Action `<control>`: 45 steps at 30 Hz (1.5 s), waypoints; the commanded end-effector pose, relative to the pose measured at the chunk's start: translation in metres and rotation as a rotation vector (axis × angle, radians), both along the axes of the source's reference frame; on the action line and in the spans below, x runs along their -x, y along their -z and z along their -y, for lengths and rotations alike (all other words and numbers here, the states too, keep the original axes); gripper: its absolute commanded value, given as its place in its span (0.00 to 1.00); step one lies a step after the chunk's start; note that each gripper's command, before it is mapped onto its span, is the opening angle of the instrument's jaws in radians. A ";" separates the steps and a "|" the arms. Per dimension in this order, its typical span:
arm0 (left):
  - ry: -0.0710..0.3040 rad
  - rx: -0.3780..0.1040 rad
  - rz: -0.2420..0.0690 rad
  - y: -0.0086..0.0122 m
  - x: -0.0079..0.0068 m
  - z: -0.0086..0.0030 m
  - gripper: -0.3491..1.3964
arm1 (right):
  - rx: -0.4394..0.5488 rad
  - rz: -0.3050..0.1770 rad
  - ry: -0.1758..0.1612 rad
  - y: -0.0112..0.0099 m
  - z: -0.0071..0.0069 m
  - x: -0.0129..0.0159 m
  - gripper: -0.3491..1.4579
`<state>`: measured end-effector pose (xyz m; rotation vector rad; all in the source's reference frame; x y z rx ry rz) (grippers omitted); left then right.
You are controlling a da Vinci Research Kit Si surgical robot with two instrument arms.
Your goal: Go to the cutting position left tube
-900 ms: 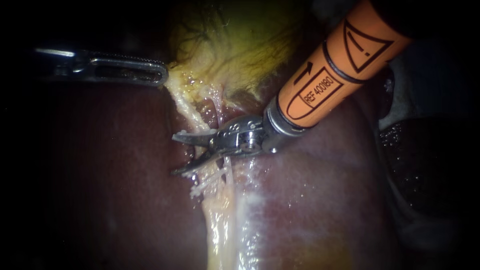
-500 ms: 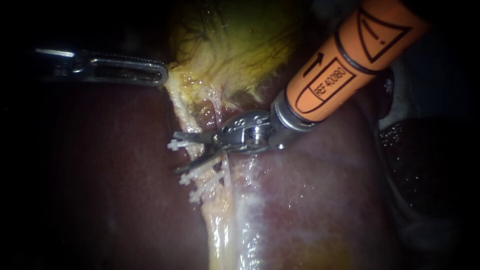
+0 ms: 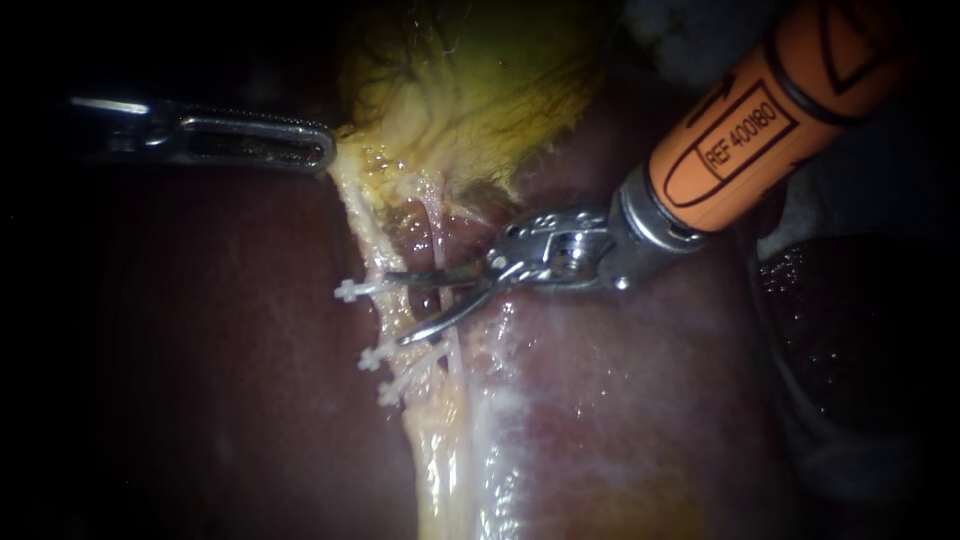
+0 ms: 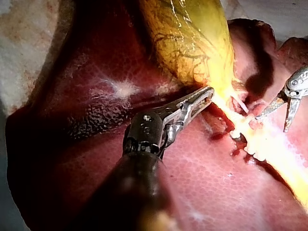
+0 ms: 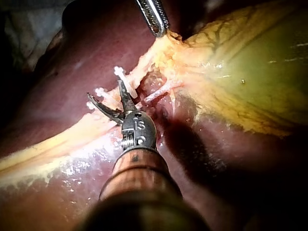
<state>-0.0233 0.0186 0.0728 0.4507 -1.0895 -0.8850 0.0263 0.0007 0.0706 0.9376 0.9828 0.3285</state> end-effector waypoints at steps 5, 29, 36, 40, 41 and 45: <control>0.000 0.000 0.000 0.0001 0.0000 0.0000 0.00 | -0.049 0.011 0.026 -0.0025 0.0004 0.0012 0.74; 0.000 0.001 0.000 -0.0001 0.0000 0.0000 0.00 | -0.234 0.036 0.063 -0.0104 0.0007 -0.0002 0.71; 0.000 0.001 0.000 -0.0001 0.0001 0.0000 0.00 | -0.327 0.018 0.089 -0.0101 0.0011 -0.0012 0.69; 0.000 0.001 0.000 -0.0001 0.0001 0.0000 0.00 | -0.353 0.012 0.095 -0.0097 0.0015 -0.0018 0.67; 0.000 0.001 0.000 -0.0001 0.0001 0.0000 0.00 | -0.353 0.012 0.095 -0.0096 0.0016 -0.0020 0.67; 0.000 0.001 0.000 -0.0001 0.0001 0.0000 0.00 | -0.366 -0.010 0.087 -0.0094 0.0021 -0.0030 0.67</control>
